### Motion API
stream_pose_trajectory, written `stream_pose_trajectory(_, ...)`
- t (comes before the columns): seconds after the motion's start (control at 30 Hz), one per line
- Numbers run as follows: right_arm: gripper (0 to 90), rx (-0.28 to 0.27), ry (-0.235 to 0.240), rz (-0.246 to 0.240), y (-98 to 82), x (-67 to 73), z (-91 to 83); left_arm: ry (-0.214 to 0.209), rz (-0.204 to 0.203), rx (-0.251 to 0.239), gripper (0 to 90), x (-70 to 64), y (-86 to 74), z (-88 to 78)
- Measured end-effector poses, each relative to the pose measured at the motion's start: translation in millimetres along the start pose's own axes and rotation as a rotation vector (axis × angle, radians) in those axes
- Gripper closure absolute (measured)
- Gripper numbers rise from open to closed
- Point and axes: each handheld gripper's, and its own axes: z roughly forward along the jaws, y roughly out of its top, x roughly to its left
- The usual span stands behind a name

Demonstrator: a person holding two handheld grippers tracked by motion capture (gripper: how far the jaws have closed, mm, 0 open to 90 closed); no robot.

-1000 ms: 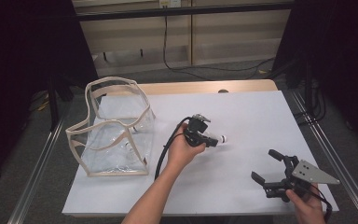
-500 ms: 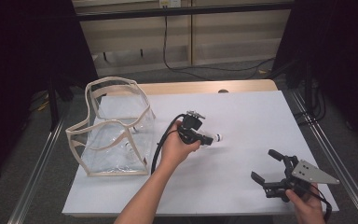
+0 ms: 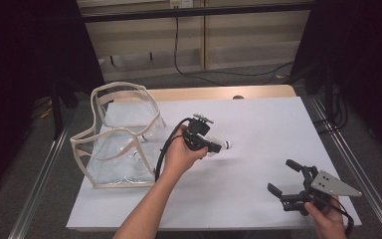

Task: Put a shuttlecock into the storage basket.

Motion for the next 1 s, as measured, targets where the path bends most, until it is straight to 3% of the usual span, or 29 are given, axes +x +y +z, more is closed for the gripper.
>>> stream_pose_trajectory(0.3,0.7,0.002,0.0,0.001,0.0,0.1,0.3,0.003,-0.018,0.01,89.4,1.1,1.6,-13.3)
stream_pose_trajectory(1.0,0.7,0.004,0.002,-0.005,0.4,0.7,0.5,0.016,-0.02,0.046,89.5,-0.7,11.0,-37.0)
